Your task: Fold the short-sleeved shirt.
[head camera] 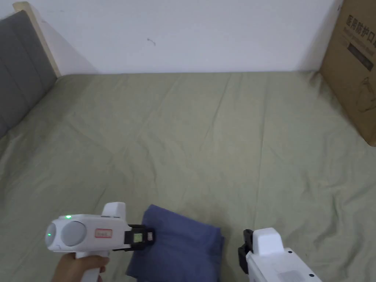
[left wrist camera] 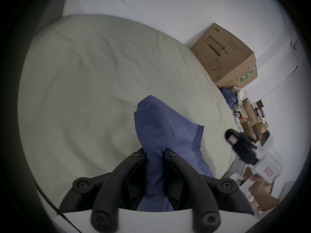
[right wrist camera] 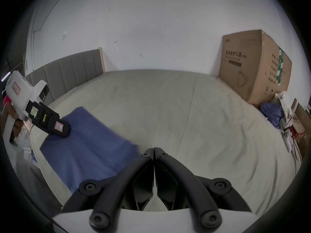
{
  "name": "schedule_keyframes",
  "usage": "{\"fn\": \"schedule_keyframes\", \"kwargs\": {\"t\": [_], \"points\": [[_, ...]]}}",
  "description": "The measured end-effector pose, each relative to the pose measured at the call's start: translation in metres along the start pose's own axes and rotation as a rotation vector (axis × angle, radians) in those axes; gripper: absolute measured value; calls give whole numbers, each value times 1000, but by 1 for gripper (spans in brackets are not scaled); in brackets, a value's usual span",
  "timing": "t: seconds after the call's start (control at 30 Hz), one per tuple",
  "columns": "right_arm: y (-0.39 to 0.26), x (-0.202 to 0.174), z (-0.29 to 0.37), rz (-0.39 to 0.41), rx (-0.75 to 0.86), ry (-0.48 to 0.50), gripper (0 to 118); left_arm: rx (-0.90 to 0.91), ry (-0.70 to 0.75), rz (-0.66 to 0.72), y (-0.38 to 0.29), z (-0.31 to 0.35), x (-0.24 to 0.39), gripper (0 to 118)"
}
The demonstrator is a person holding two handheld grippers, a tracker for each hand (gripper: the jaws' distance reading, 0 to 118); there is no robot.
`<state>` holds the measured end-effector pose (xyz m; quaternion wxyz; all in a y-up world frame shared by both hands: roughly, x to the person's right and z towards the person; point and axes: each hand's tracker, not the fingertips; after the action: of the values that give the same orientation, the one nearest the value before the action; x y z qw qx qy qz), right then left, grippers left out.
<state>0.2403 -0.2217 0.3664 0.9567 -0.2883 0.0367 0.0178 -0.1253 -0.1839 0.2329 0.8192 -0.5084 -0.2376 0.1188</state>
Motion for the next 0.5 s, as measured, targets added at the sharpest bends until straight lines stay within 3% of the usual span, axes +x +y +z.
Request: {"fn": "schedule_keyframes", "kwargs": {"t": [0.3,0.5], "points": [[26,5,1,24,34,-16,0,19,325,46,43,89,-121,16],[34,0,-11,68,25,-25,0,15,444,126,52,125,-182,16]]}}
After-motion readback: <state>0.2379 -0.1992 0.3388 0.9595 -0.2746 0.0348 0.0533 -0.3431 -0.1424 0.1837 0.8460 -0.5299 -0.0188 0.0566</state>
